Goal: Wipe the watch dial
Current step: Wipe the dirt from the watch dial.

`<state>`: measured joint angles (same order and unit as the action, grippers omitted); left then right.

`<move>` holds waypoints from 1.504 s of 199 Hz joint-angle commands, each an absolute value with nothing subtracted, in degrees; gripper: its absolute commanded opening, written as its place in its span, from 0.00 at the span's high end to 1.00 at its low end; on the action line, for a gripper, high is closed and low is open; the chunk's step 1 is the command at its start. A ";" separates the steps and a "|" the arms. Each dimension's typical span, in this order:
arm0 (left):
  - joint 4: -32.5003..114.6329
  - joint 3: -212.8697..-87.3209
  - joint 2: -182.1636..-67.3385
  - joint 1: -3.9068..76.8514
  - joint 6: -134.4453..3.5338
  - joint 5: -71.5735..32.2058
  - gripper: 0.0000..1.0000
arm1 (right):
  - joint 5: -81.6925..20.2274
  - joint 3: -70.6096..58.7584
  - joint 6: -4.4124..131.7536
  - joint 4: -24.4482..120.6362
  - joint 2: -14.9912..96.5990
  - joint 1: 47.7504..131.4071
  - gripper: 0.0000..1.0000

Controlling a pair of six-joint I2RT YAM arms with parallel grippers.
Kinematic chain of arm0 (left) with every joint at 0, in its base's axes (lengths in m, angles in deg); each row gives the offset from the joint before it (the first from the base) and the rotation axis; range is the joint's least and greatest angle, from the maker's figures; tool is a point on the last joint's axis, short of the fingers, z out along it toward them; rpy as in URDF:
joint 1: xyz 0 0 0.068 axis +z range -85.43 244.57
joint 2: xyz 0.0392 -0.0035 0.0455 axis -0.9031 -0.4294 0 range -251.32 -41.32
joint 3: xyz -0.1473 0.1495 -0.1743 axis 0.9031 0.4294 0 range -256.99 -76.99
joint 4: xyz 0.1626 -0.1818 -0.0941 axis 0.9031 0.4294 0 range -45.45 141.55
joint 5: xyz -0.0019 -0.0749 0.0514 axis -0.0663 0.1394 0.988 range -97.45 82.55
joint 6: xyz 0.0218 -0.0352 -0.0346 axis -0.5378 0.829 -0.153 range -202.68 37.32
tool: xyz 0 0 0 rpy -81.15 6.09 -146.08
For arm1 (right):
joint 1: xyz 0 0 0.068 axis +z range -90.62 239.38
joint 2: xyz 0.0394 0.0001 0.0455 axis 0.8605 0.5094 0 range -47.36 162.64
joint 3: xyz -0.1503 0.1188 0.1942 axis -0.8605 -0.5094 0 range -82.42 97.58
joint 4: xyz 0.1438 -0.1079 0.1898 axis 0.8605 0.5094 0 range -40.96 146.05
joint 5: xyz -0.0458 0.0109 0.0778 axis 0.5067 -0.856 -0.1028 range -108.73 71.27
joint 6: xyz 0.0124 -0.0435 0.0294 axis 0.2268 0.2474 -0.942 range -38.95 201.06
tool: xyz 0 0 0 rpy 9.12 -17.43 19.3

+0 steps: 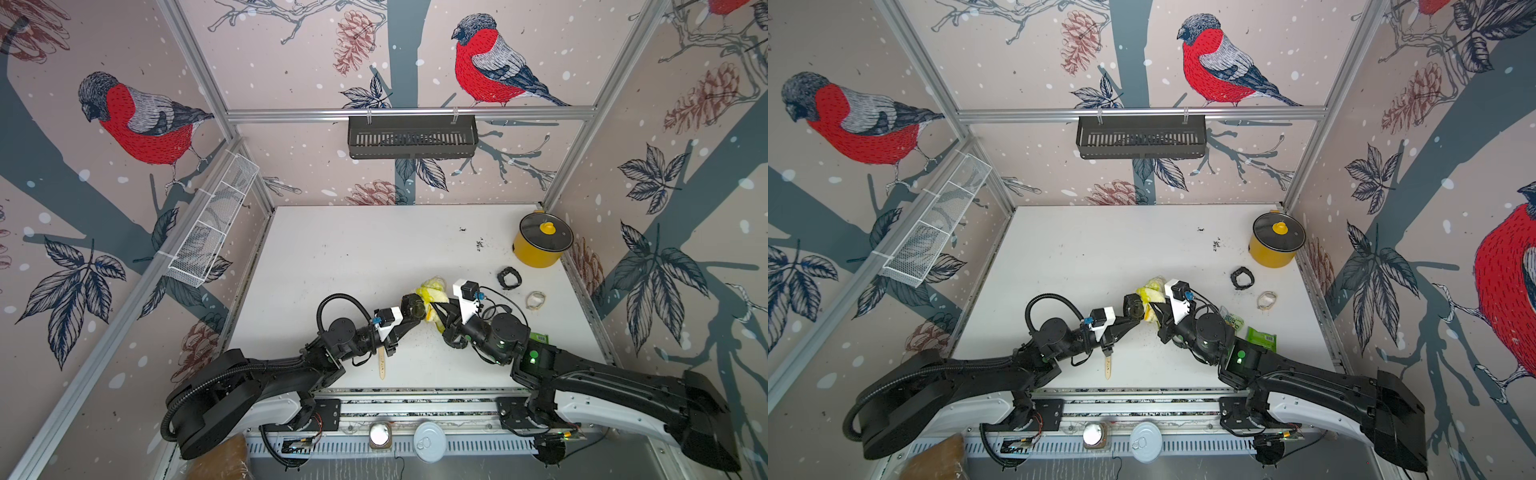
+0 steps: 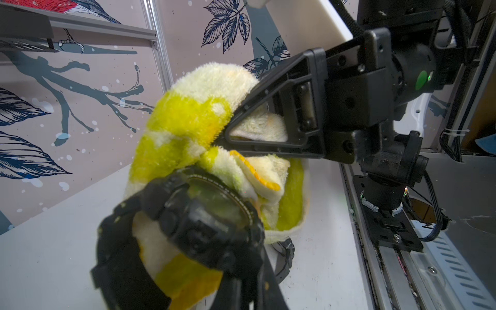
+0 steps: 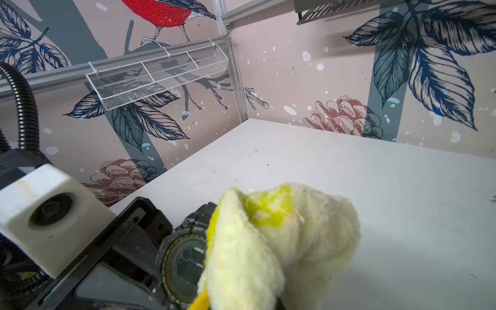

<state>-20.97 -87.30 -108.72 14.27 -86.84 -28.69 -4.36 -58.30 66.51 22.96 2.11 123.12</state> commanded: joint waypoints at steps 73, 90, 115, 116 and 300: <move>-27.91 -86.64 -108.51 14.30 -85.30 -25.94 1.00 | 5.25 -51.72 77.65 20.45 15.34 131.00 0.97; -28.31 -86.99 -108.91 14.30 -84.38 -25.76 1.00 | 5.32 -51.74 76.84 20.18 16.47 131.08 0.97; -28.13 -88.02 -109.69 14.36 -83.22 -23.56 1.00 | 2.18 -53.13 74.26 17.19 17.05 131.60 0.97; -28.09 -88.04 -109.69 14.33 -83.21 -23.46 1.00 | 2.05 -53.27 74.10 16.99 17.02 131.61 0.97; -24.58 -87.27 -106.80 14.30 -88.30 -21.25 1.00 | -0.04 -48.40 74.61 16.84 12.90 124.59 0.97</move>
<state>-20.44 -87.41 -107.21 14.27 -87.25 -20.93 -0.69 -50.49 71.78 19.83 10.35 124.56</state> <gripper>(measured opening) 0.098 0.086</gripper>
